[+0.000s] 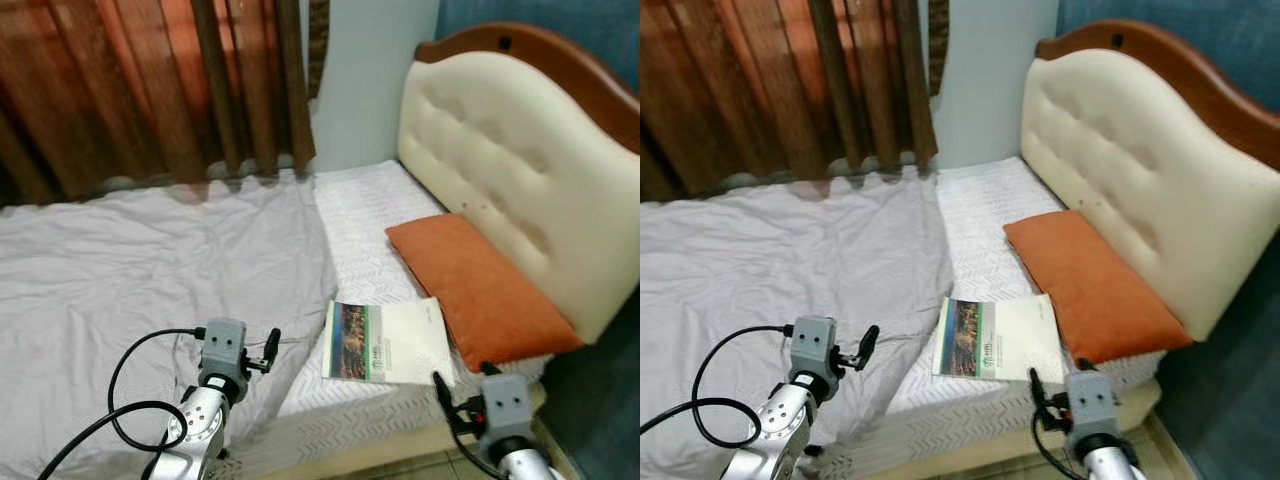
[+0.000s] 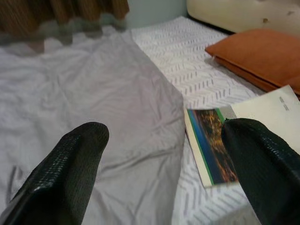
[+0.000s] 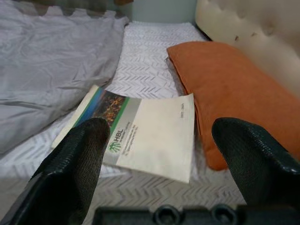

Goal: Clean up the room

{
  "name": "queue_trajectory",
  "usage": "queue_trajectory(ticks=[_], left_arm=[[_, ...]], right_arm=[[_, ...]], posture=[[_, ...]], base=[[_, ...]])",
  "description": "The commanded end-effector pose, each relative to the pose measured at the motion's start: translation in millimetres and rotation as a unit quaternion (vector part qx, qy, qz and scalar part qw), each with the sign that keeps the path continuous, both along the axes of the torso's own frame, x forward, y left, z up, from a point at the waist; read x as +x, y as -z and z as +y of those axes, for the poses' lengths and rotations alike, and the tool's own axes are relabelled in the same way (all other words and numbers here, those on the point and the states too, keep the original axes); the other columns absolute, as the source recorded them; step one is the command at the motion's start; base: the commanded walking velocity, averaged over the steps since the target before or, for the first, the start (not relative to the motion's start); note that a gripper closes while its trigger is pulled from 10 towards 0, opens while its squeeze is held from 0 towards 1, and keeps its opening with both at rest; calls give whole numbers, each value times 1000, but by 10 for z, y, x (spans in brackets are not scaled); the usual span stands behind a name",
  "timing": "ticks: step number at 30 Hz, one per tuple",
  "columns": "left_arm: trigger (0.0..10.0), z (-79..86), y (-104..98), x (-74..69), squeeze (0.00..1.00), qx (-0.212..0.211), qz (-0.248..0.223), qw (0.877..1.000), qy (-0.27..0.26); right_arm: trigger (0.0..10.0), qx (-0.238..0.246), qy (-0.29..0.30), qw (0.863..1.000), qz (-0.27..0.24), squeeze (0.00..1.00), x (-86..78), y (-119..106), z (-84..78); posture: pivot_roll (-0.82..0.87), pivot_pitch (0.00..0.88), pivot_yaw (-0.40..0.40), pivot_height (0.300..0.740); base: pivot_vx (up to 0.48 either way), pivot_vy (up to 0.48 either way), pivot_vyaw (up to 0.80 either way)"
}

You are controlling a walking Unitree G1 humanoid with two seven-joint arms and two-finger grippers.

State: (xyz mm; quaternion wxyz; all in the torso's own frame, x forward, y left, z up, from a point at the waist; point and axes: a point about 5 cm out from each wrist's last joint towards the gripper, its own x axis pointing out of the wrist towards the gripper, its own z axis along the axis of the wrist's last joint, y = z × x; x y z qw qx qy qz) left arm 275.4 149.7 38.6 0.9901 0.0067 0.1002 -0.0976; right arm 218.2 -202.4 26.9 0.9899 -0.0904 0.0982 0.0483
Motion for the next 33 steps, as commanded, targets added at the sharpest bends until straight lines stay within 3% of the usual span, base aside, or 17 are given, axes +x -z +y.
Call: queue_trajectory(ticks=[1,6,10,13,17,23,27,33], left_arm=[[10000,-39,28,3,0,-14,3,1000,3],[10000,-98,72,-30,0,-24,4,1000,4],[10000,-200,105,-183,0,4,-20,1000,20],[10000,-260,93,-231,0,14,-22,999,35],[10000,-270,25,-212,0,17,-39,998,48],[10000,-187,-16,-70,0,7,-41,998,49],[10000,-137,-19,3,0,0,-33,999,35],[10000,-128,31,-14,0,7,-22,999,26]], right_arm=[[10000,-7,-12,1000,-6,0,36,-69,-3],[10000,-14,-30,999,3,0,-12,-68,-19],[10000,-17,-30,999,23,0,-118,-59,-143],[10000,-11,-31,999,31,0,-113,-46,-159],[10000,5,-19,999,33,0,-40,-25,-156],[10000,20,-22,999,19,0,104,-33,-36],[10000,22,-15,999,18,0,117,-27,-44],[10000,15,-19,1000,17,0,127,-25,-55]], posture=[[-181,32,30,740],[-190,44,-1,740],[-194,78,-89,740],[-169,78,-91,740],[-146,75,-78,740],[-139,60,-37,740],[-155,62,-17,740],[-165,68,-4,740]], base=[[0,-472,0],[0,-469,130],[0,-469,456],[0,-309,0],[0,0,0],[0,-426,0],[0,-424,0],[131,-340,0]])
